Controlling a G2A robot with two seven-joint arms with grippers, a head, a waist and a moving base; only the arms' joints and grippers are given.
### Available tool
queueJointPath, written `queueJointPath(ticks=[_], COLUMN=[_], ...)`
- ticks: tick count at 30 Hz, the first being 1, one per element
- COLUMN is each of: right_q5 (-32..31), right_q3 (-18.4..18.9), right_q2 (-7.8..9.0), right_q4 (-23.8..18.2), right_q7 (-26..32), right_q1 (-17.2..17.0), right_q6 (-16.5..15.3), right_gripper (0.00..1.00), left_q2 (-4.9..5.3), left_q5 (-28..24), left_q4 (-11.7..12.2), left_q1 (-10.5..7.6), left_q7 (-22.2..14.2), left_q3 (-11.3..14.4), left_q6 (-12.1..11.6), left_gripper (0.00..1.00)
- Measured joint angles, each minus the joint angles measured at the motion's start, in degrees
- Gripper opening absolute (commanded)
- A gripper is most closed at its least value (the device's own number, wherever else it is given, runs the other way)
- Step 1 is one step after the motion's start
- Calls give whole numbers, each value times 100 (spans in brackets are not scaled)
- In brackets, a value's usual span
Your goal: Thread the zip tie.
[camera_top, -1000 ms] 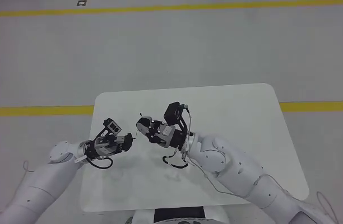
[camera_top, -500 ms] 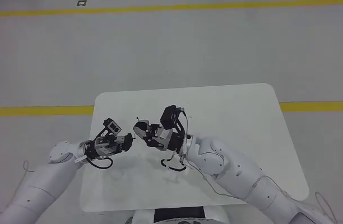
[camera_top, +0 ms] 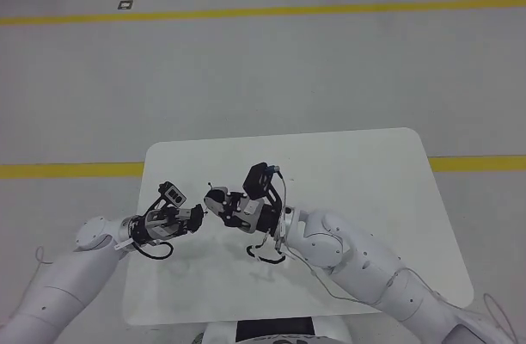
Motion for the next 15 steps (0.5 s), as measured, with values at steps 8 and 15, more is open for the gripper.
queueJointPath(ticks=[8, 15], right_q5=[17, -72], right_q3=[-51, -70], right_q2=[14, 27], right_q4=[15, -30], right_q7=[32, -160], right_q1=[35, 46], right_q6=[0, 0], right_gripper=[0, 0], left_q2=[0, 0], left_q5=[0, 0], left_q4=[0, 0], left_q1=[0, 0], left_q7=[0, 0], left_q3=[0, 0], left_q6=[0, 0], left_gripper=[0, 0])
